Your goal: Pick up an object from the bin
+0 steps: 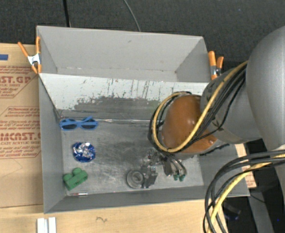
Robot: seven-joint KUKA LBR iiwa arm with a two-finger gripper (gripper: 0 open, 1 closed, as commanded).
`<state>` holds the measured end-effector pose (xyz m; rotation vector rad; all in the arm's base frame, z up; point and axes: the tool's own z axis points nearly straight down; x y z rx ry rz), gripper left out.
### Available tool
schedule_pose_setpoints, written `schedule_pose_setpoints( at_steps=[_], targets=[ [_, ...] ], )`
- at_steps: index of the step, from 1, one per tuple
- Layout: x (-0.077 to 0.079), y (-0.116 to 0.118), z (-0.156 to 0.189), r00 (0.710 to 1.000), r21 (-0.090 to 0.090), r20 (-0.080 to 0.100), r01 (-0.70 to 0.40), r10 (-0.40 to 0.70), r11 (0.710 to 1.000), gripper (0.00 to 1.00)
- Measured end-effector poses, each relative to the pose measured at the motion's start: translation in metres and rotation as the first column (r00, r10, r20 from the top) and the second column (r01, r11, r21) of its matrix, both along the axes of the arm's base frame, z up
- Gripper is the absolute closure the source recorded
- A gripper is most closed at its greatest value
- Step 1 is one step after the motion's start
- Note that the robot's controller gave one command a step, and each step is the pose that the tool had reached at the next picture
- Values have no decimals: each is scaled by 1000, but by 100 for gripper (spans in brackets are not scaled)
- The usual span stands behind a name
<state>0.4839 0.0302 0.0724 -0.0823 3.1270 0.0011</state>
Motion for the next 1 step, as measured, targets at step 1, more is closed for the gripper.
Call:
schedule_pose_setpoints(
  at_steps=[1],
  targets=[
    [3, -49, 186, 969, -4, -6, -246, 246, 969, 100]
  ],
)
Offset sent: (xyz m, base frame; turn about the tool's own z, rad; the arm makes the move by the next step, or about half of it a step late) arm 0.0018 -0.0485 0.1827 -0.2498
